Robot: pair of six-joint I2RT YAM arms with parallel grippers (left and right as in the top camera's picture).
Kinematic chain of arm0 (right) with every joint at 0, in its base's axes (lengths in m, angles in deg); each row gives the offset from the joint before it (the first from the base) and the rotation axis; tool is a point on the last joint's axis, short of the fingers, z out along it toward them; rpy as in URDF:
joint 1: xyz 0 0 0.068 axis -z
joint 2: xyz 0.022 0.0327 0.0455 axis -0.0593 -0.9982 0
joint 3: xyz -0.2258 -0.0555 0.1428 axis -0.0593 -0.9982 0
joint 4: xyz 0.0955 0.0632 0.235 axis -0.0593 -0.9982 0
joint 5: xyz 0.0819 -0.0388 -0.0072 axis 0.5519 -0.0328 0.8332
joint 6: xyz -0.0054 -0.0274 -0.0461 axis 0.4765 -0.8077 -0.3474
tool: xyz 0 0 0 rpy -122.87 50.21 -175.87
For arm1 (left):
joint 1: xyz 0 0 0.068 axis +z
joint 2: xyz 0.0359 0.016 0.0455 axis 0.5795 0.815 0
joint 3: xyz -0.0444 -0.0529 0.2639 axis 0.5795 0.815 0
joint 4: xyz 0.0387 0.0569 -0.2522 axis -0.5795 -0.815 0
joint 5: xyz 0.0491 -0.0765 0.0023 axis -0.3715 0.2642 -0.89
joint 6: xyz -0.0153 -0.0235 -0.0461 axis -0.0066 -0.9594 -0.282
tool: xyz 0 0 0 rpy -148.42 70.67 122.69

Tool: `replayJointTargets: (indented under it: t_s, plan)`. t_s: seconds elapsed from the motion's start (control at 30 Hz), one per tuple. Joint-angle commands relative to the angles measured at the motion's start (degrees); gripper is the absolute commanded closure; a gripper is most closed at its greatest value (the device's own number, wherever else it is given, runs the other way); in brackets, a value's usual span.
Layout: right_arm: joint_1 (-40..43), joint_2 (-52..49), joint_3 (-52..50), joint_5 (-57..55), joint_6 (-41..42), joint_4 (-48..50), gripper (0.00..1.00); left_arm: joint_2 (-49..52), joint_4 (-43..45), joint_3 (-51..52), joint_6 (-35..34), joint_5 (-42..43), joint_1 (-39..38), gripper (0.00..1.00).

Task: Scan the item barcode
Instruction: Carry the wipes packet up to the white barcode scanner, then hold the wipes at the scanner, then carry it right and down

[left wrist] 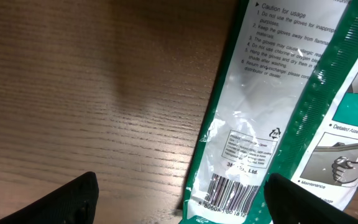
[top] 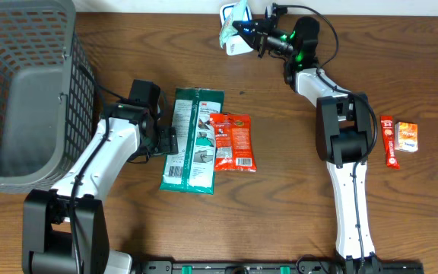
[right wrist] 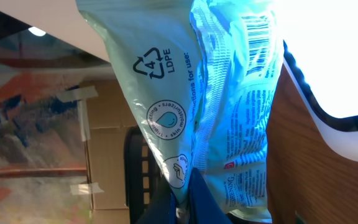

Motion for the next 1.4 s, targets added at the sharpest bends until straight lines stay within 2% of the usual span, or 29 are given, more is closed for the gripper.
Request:
replayJointTargets:
  t_s: [0.0, 0.3, 0.87, 1.0, 1.37]
  plan:
    - [-0.15, -0.11, 1.2, -0.42, -3.85, -0.61, 0.99, -0.07, -0.15, -0.24, -0.17, -0.5, 0.02, 0.14]
    - [-0.59, -0.5, 1.18, -0.13, -12.15, -6.12, 0.99, -0.07, -0.17, -0.24, -0.15, -0.48, 0.02, 0.13]
    - [0.39, 0.35, 1.25, 3.87, -12.44, 0.35, 0.98, -0.07, -0.17, -0.24, -0.15, -0.48, 0.02, 0.14]
    - [0.07, 2.97, 1.25, 6.97, -12.83, 4.81, 0.98, -0.07, -0.17, -0.24, -0.15, -0.5, 0.02, 0.14]
    - [-0.5, 16.46, 1.22, 13.14, -12.81, 2.21, 0.98, -0.07, -0.17, -0.24, -0.17, -0.48, 0.02, 0.14]
